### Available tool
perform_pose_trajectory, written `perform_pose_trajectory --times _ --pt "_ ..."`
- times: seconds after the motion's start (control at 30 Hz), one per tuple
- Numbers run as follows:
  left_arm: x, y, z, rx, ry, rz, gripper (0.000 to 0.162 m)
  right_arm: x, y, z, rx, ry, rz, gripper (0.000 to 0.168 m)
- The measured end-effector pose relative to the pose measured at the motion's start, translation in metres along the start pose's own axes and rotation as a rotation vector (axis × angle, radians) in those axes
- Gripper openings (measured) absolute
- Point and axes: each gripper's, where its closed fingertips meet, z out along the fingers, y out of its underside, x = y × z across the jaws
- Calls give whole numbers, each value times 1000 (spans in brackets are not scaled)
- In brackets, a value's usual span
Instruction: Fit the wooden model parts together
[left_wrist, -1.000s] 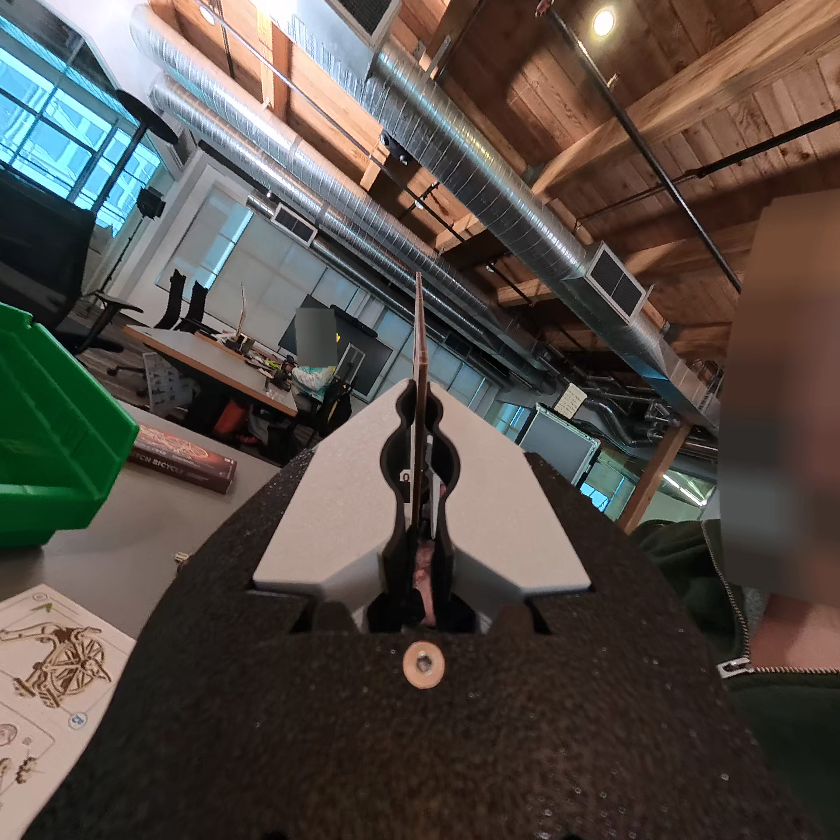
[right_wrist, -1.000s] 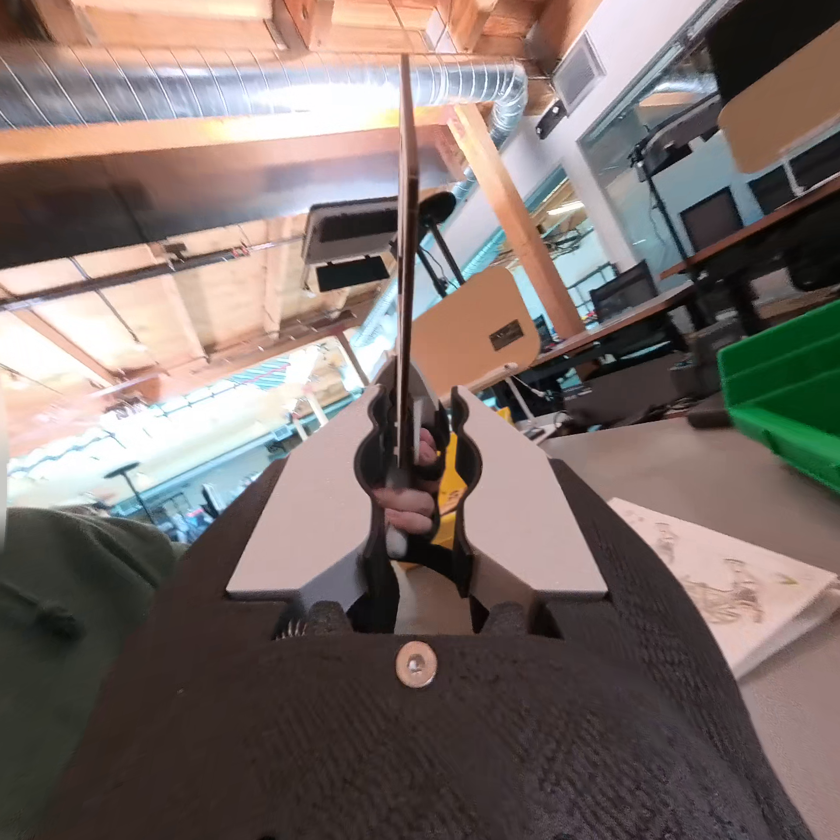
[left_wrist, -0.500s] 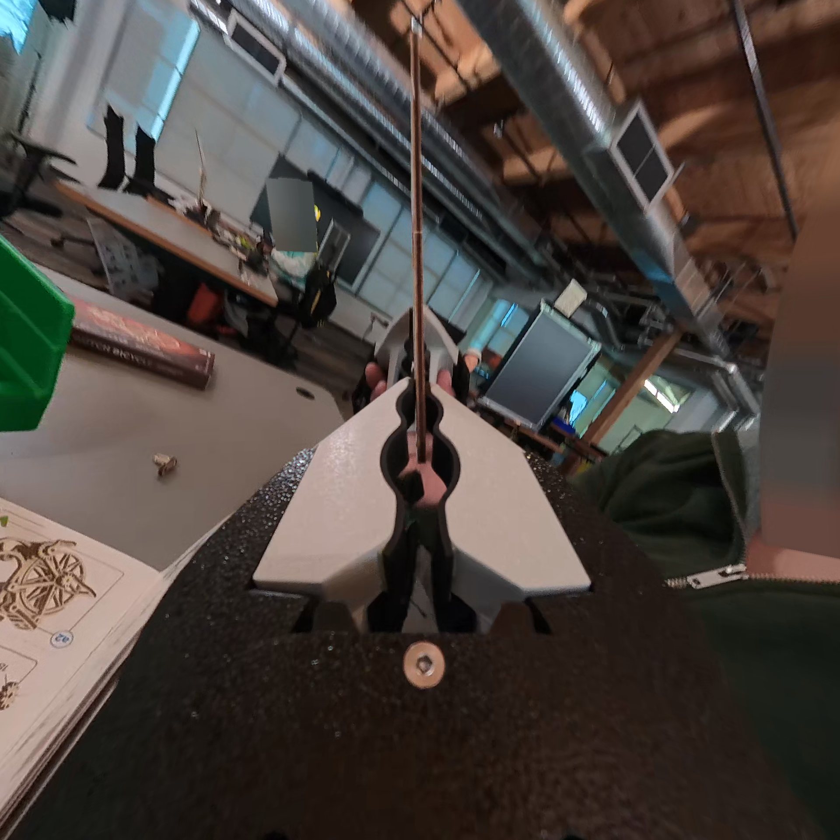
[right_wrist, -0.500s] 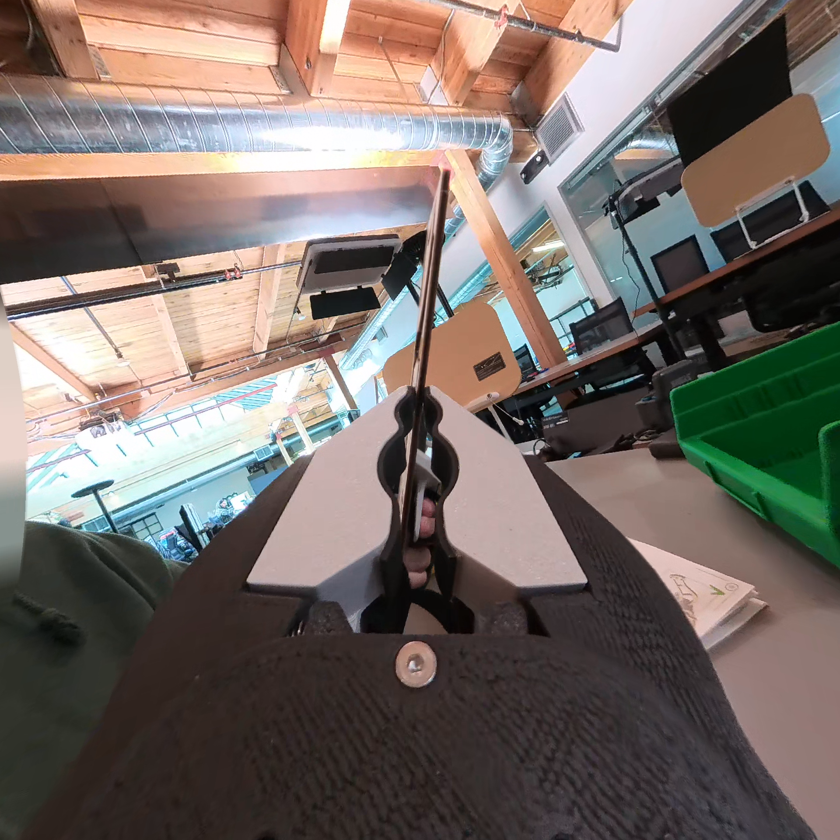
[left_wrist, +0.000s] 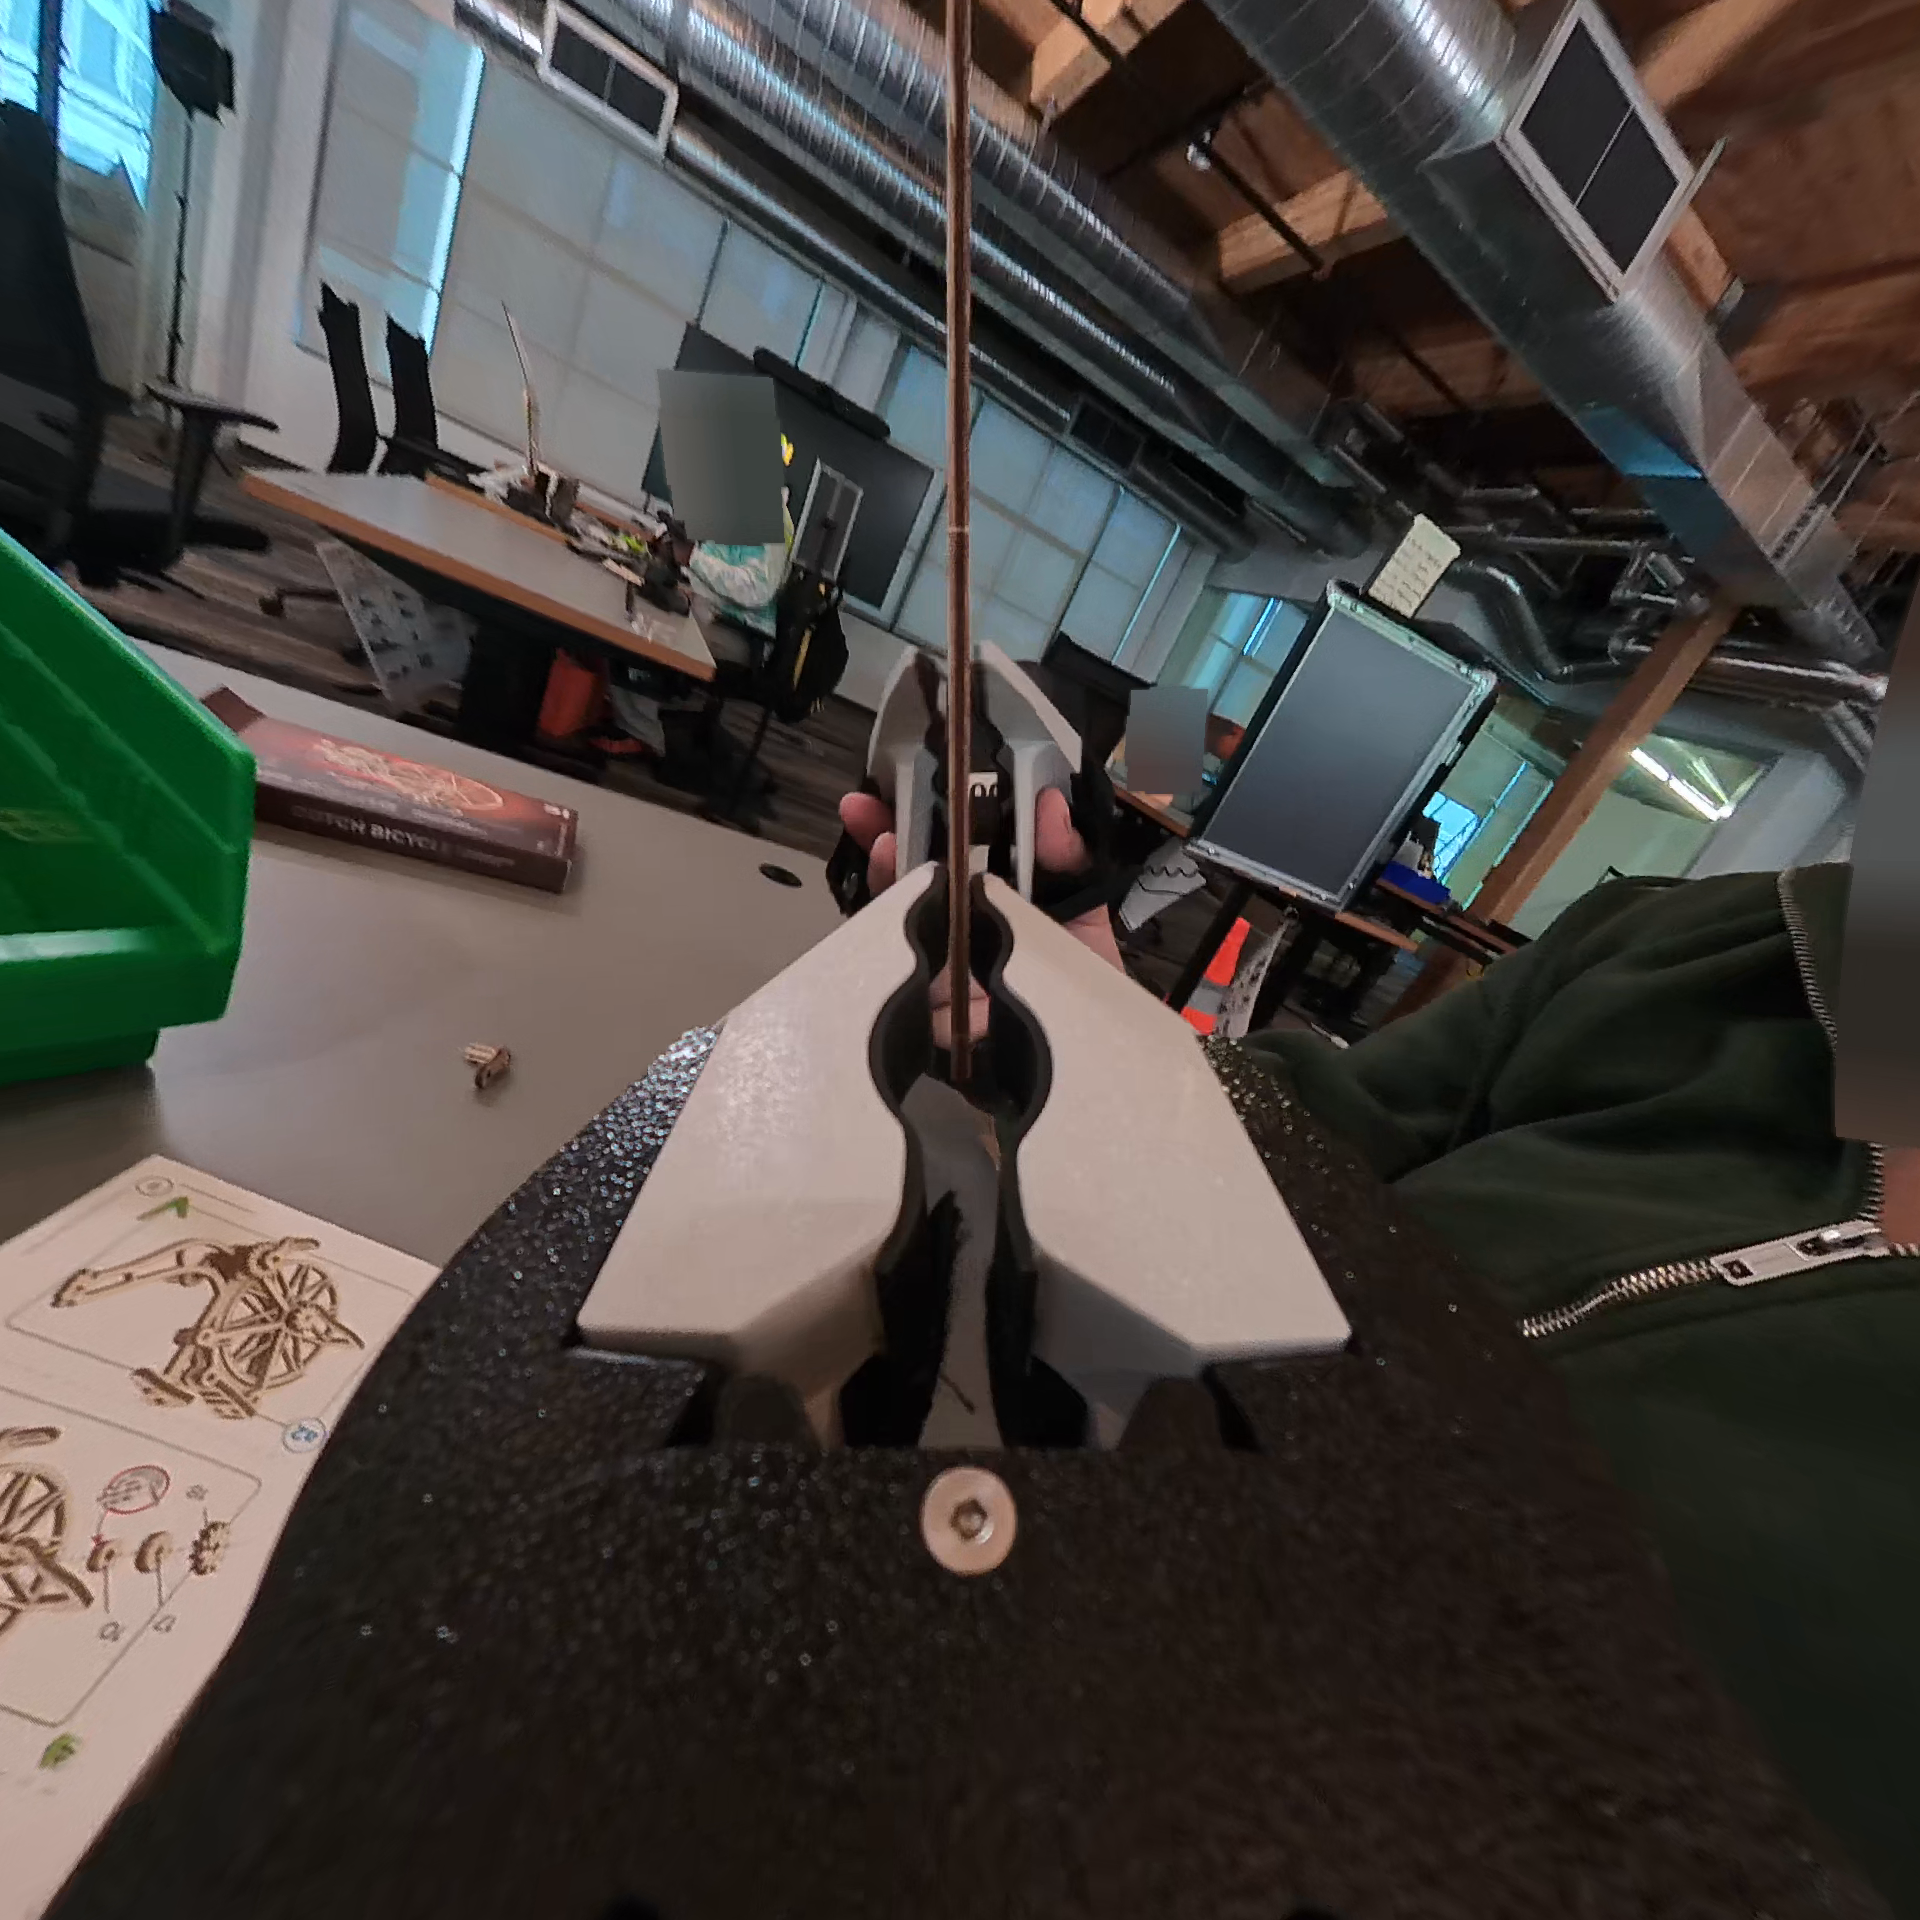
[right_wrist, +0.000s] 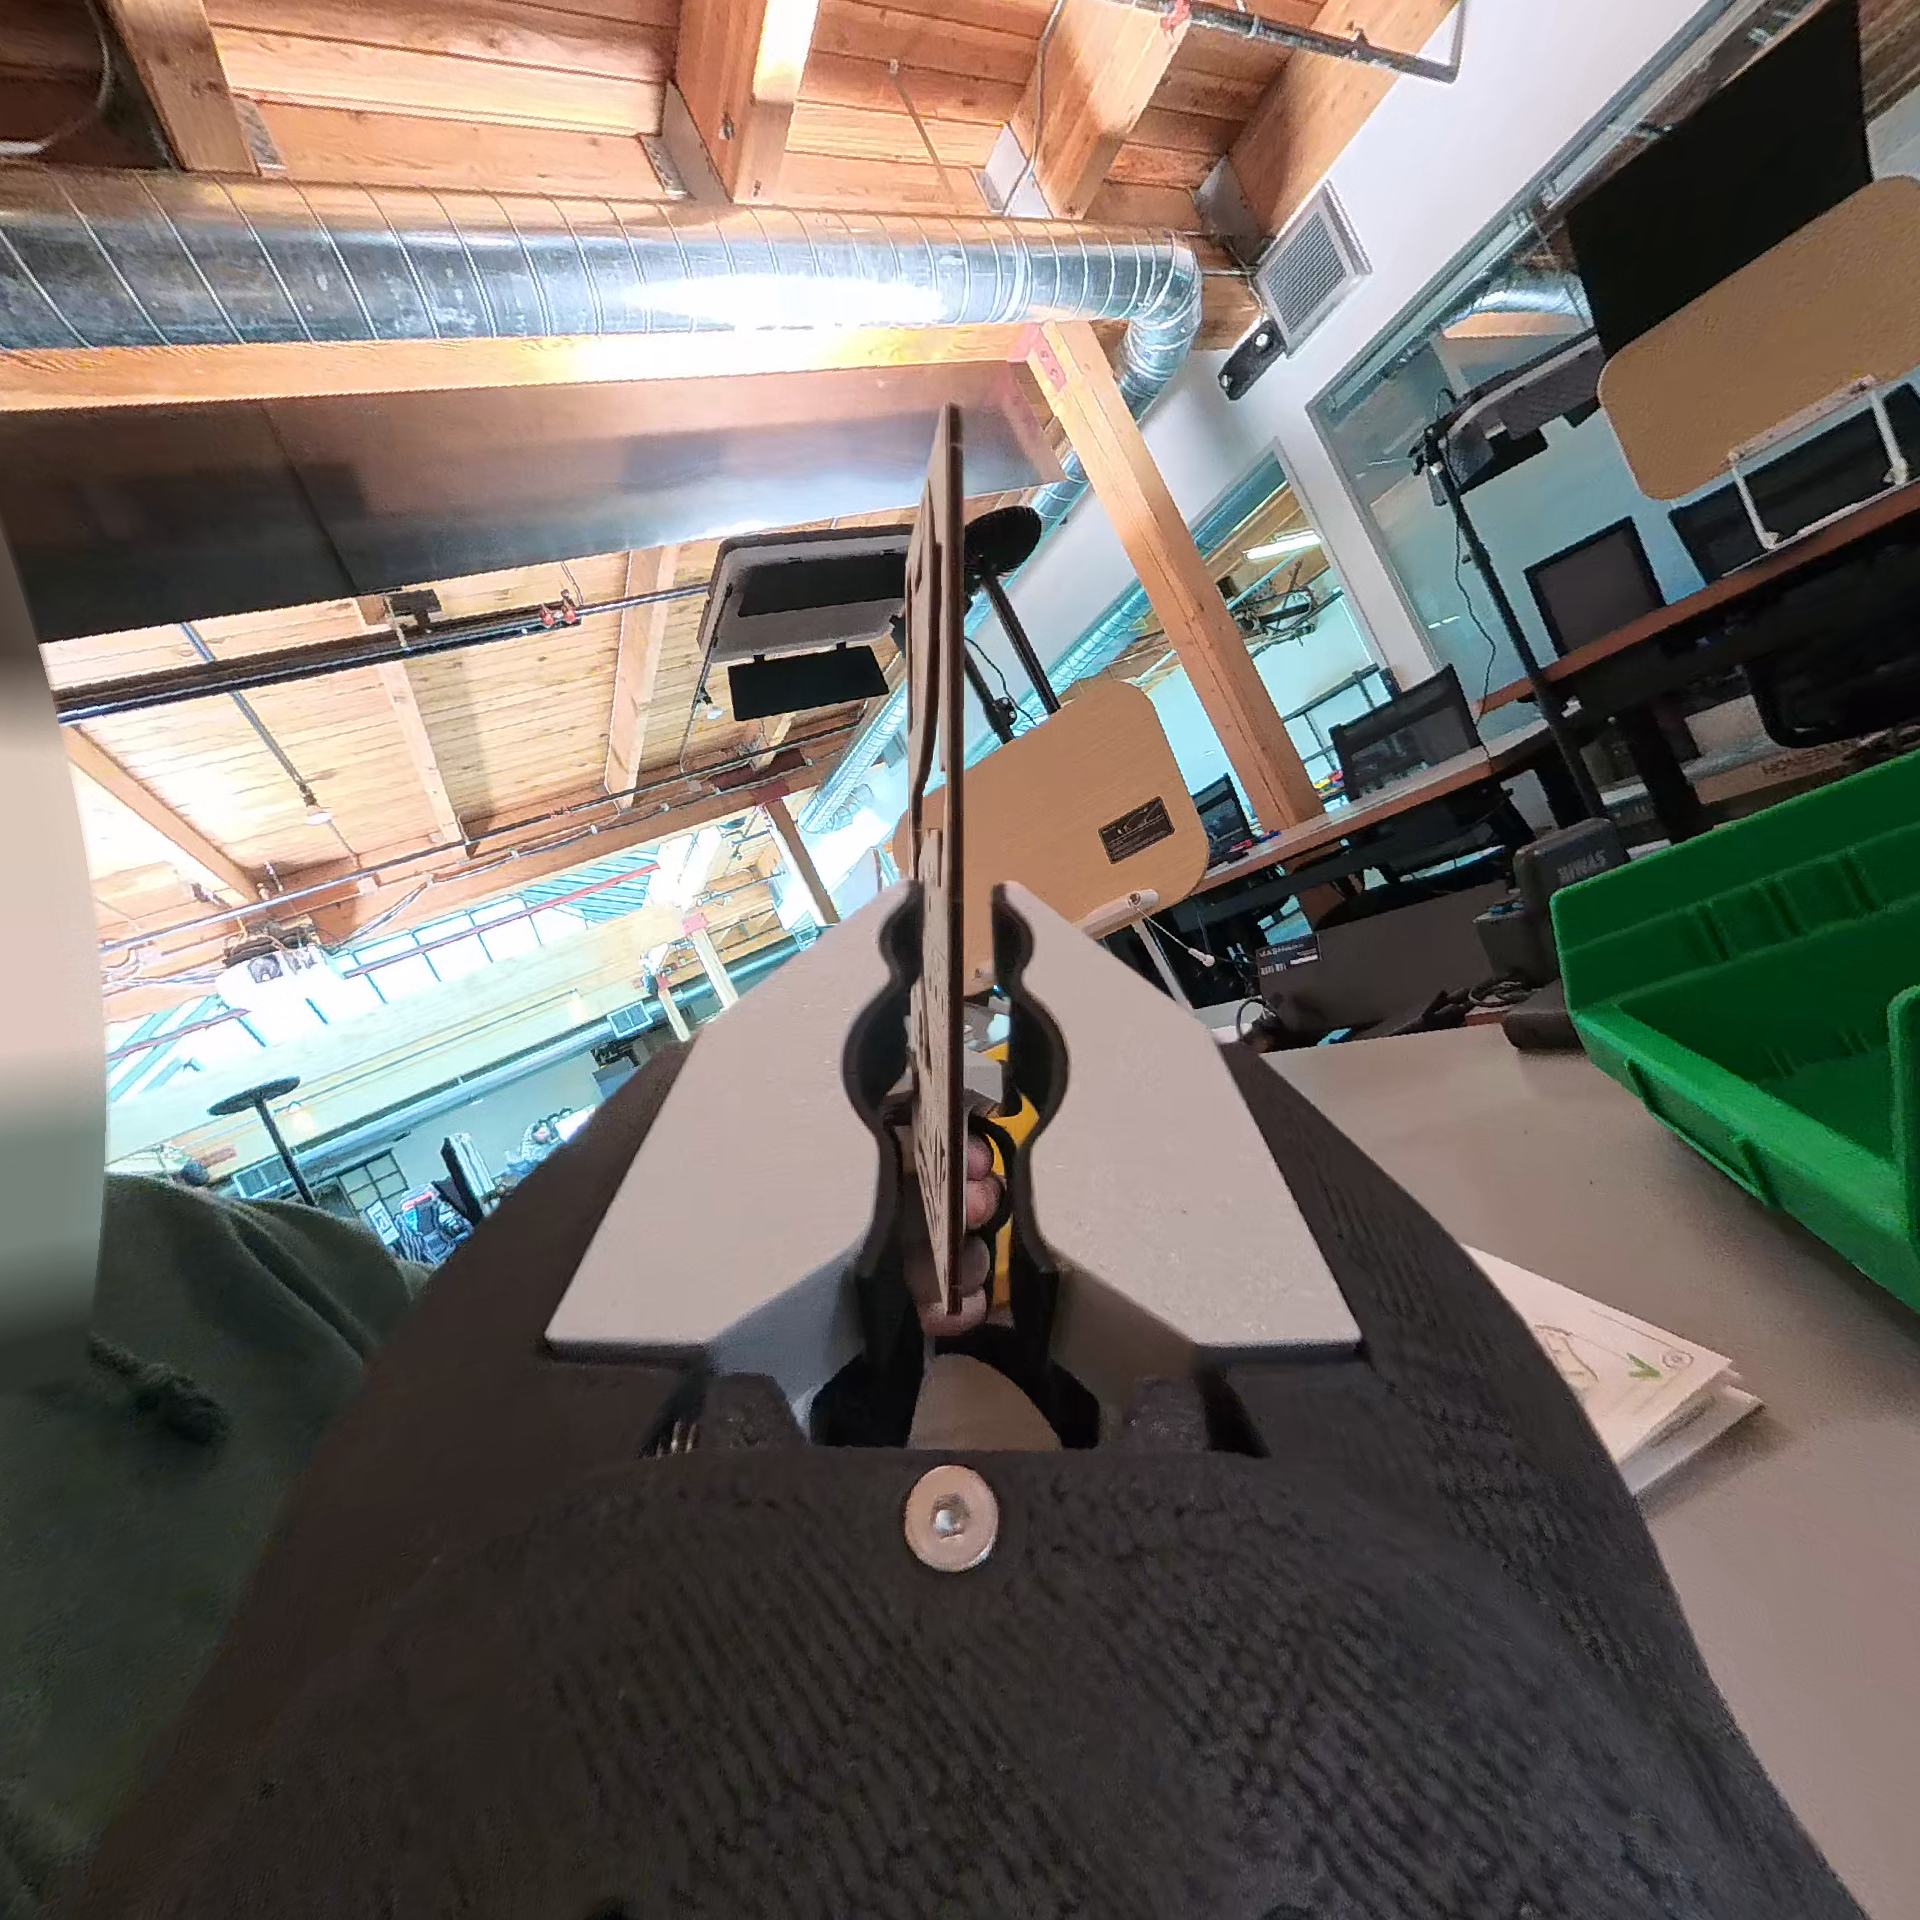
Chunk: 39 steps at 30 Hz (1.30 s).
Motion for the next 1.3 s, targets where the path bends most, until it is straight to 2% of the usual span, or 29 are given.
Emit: perform_pose_trajectory --times 0.1,0.17,0.3,0.43,0.5,0.6,0.7,0.77,0.97,1.3 --pt "-2 -4 -2 23 -7 -4 0 -2 3 2 -20 -42 36 23" --pt "-3 -5 -4 30 -10 -9 0 -3 11 5 -61 -63 56 24" --pt "-2 -4 -3 35 13 -31 0 -4 24 7 -123 -70 41 3" --pt "-12 0 -3 7 -59 -26 2 3 27 5 -145 -27 14 1" --pt "-19 -4 -7 26 -112 42 7 5 27 5 -145 -15 14 0" --pt "-33 -29 -29 159 -256 223 27 12 23 -1 -128 5 47 0" --pt "-41 -50 -58 258 -439 479 31 19 16 -8 -105 30 64 0" --pt "-45 -53 -67 264 -517 574 27 20 11 -12 -96 40 57 0" --pt "-53 -45 -75 224 -577 726 23 21 6 -17 -111 73 14 0" --pt "-72 -32 -84 147 -592 710 16 24 13 -15 -134 69 23 0"
